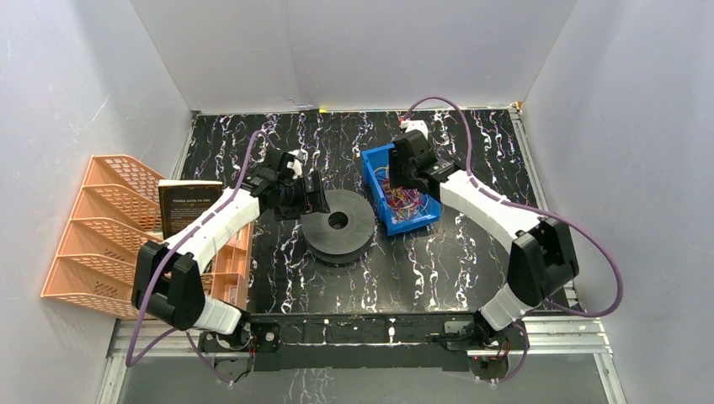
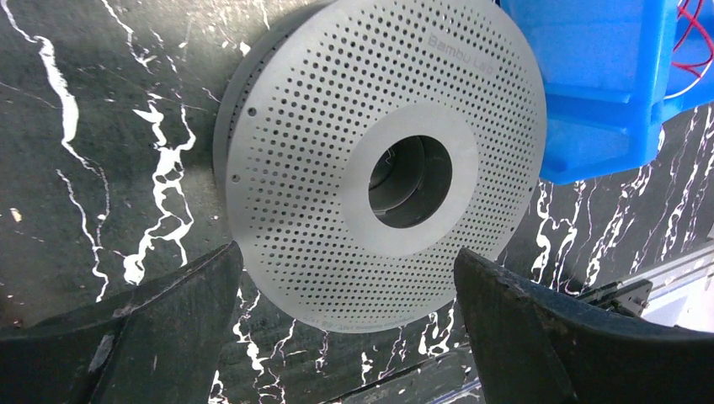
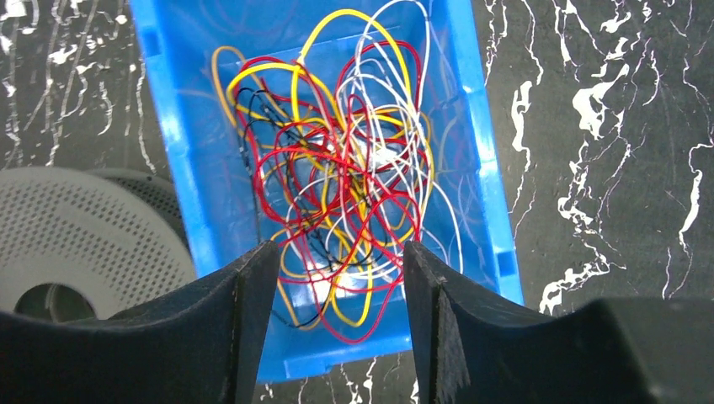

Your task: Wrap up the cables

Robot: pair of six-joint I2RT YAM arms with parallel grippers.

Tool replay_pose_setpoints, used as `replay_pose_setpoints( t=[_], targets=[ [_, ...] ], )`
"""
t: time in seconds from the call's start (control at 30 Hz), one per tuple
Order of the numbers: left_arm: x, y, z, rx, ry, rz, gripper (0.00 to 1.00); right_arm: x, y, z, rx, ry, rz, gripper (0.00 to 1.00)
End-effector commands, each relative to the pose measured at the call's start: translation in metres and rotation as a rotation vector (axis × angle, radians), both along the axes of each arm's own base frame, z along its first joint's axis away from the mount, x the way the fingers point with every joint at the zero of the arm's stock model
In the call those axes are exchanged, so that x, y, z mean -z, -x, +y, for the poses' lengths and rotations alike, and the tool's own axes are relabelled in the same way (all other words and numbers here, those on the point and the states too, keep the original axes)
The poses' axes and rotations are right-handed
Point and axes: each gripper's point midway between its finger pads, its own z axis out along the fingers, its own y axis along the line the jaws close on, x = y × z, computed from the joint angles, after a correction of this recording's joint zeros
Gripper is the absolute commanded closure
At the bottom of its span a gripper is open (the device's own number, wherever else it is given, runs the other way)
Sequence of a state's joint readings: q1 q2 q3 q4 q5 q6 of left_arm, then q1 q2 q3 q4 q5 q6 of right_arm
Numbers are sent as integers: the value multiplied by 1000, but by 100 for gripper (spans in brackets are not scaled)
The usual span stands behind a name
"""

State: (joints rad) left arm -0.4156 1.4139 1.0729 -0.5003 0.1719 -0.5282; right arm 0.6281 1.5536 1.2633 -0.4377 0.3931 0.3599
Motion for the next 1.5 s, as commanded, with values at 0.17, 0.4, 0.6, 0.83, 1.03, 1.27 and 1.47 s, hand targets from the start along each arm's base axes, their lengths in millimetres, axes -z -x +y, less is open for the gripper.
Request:
replay_pose_setpoints(
  t=[0.17, 0.4, 0.6, 0.83, 1.03, 1.27, 1.47],
  targets=[
    [-11, 3, -16, 93, 44, -10, 3, 8, -37, 11, -28, -45, 1, 43],
    [-18, 3, -21, 130, 65, -17, 2, 27, -47, 11, -42, -36, 39, 46],
    [-20, 6, -23, 149, 72, -12, 2, 46, -54, 11, -46, -19, 71, 49],
    [-21, 9, -23, 162, 75, -11, 2, 50, -61, 10, -44, -12, 69, 55],
    [-19, 11, -21, 161, 68, -9, 2, 47, -63, 8, -35, -9, 54, 49],
    [-20, 11, -22, 163, 70, -9, 2, 38, -67, 14, -47, -34, 33, 49],
    [-20, 12, -21, 166, 68, -13, 2, 46, -68, 17, -53, -33, 52, 56]
  ],
)
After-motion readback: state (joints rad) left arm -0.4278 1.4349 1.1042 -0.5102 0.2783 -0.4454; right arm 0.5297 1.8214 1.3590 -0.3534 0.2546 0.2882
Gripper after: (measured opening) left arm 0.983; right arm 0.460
